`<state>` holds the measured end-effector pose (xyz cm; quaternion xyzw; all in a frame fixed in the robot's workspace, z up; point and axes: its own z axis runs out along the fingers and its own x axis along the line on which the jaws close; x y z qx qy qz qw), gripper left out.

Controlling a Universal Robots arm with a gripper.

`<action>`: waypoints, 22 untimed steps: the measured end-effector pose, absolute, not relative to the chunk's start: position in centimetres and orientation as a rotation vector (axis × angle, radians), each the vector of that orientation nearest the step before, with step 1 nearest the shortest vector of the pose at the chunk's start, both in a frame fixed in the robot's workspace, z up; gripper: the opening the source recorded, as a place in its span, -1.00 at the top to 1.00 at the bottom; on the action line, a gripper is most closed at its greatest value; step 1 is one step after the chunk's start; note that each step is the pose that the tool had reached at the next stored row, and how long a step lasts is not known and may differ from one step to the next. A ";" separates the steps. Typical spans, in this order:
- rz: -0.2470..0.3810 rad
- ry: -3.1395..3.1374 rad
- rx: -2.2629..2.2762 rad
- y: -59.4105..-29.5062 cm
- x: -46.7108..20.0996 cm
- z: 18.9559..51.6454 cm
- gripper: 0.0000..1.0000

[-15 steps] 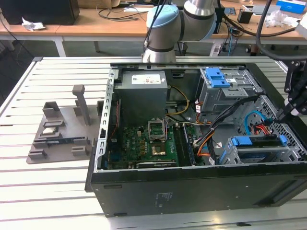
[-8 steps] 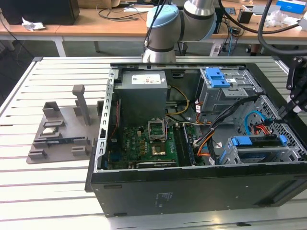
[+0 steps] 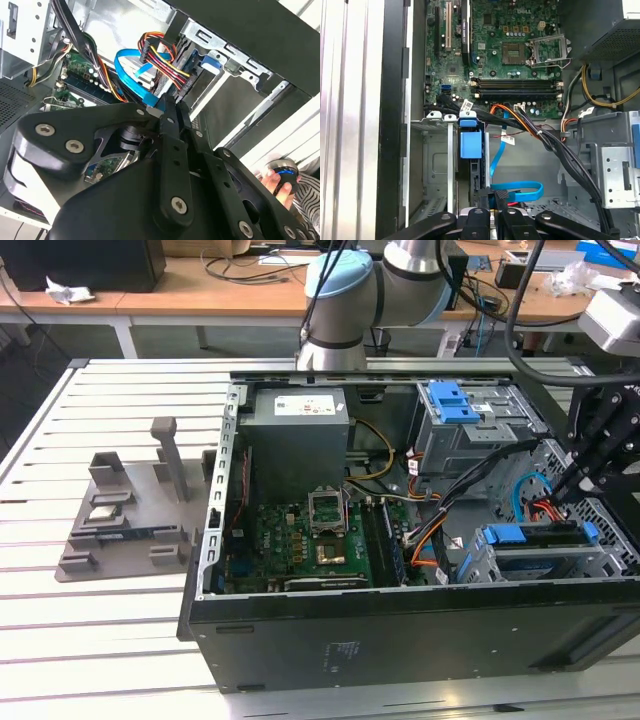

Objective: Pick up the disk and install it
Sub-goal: 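Insert the second disk wire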

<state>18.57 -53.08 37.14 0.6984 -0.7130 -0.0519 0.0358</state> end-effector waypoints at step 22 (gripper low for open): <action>-0.118 -2.135 2.167 -53.2 18.1 34.9 0.68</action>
